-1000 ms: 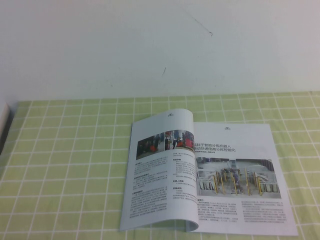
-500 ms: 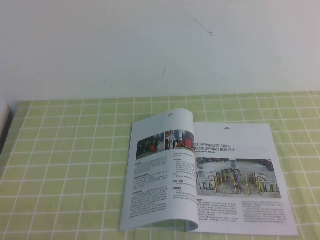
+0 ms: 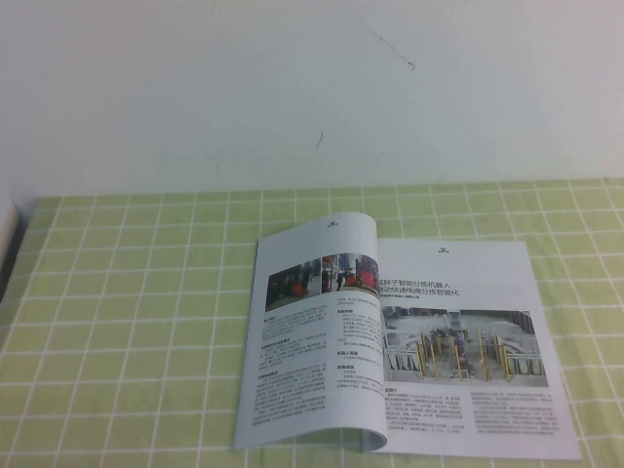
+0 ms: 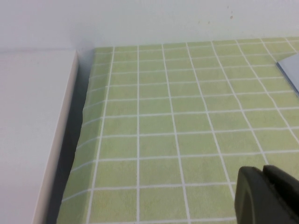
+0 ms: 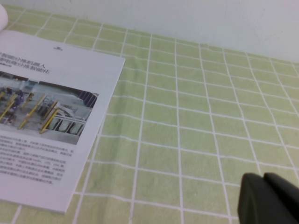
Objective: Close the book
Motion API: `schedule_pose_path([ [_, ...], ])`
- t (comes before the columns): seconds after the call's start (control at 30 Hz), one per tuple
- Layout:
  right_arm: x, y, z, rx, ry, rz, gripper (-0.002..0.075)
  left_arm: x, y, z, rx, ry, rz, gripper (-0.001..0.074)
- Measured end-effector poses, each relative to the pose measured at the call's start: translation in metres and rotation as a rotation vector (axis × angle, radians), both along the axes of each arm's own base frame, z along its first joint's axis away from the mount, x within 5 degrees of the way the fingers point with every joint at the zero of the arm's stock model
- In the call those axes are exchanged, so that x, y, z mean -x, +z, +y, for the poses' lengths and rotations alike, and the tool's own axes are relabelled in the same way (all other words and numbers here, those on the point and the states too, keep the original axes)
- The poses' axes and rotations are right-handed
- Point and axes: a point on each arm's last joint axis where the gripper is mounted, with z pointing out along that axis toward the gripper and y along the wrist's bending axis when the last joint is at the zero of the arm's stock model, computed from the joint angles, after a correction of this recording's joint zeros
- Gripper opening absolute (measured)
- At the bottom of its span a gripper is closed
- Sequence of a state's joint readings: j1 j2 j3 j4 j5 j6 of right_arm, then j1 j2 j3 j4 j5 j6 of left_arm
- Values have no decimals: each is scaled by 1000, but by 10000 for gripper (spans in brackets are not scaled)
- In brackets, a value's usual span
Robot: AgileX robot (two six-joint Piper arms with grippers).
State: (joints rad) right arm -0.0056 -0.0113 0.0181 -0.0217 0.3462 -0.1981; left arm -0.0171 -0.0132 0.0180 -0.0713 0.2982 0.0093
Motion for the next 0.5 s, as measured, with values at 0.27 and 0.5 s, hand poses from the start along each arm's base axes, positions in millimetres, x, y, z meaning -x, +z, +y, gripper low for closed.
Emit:
schedule_pose_path([
  [0.27,-5,19,-1,73,7,-247,-3,-3,25,2,6,18,-294,-4],
  [0.5,-2,51,2,77,22,-597,-3,4,57,4,14,39,-652,-4],
])
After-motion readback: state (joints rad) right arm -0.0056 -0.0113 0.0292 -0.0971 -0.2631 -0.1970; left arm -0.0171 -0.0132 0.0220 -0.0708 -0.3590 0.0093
